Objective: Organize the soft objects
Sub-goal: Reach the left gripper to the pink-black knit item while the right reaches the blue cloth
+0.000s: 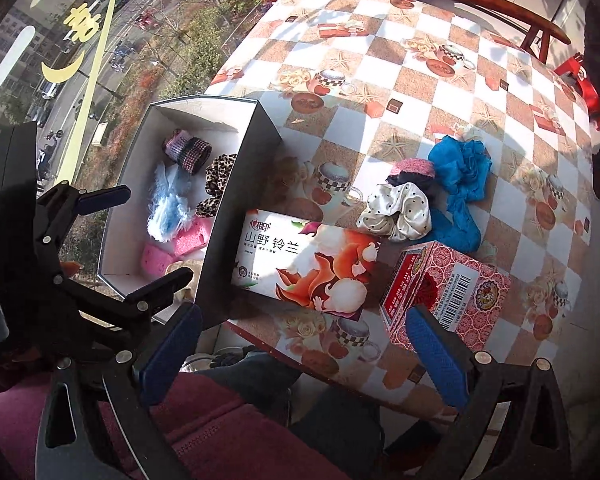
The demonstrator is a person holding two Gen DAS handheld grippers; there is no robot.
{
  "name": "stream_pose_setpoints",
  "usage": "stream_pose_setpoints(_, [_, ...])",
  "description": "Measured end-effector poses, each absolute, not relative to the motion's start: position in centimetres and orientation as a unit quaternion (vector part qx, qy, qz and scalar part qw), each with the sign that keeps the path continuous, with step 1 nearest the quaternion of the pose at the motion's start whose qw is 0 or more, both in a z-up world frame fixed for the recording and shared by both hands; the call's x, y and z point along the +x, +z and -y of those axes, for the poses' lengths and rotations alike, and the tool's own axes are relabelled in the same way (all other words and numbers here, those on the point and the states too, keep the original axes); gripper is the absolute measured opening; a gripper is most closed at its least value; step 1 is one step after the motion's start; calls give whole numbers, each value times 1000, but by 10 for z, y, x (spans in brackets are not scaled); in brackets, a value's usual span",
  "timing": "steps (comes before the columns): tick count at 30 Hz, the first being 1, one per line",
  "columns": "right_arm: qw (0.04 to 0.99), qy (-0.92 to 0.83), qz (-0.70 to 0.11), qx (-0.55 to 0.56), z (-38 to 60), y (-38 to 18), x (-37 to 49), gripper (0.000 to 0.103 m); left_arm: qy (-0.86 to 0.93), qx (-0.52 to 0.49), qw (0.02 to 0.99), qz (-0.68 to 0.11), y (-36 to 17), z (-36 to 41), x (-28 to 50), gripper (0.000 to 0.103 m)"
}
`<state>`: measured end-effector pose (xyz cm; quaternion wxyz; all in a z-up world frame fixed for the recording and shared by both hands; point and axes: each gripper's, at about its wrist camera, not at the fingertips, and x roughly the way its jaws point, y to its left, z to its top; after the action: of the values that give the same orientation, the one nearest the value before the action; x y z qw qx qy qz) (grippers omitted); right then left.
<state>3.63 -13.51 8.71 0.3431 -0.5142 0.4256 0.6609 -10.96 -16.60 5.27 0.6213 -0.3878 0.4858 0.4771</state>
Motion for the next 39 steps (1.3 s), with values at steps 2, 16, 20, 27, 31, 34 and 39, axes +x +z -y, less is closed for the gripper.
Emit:
stream_pose_setpoints(2, [354, 654, -435, -507, 132, 87, 44, 103, 478, -387, 623, -484, 54, 162, -106, 103])
stream_pose_setpoints(16, [368, 627, -475, -497, 132, 73, 76, 103, 463, -385, 624, -498, 49, 158, -89, 103])
stream_pose_setpoints(20, [369, 625, -480, -493, 131, 73, 81, 103, 462, -384, 622, -502, 47, 155, -85, 103])
stream_pose_setpoints(27, [386, 617, -490, -480, 127, 74, 95, 103, 462, -381, 622, -504, 47, 151, -79, 103])
stream_pose_setpoints(31, [403, 604, -512, -460, 123, 73, 113, 103, 466, -381, 620, -503, 48, 145, -77, 103])
stream_pose_setpoints(34, [418, 592, -525, -446, 121, 71, 126, 103, 467, -387, 620, -498, 49, 139, -74, 103])
stream_pose_setpoints(39, [437, 573, -548, -425, 114, 66, 149, 103, 461, -399, 619, -495, 48, 125, -63, 103])
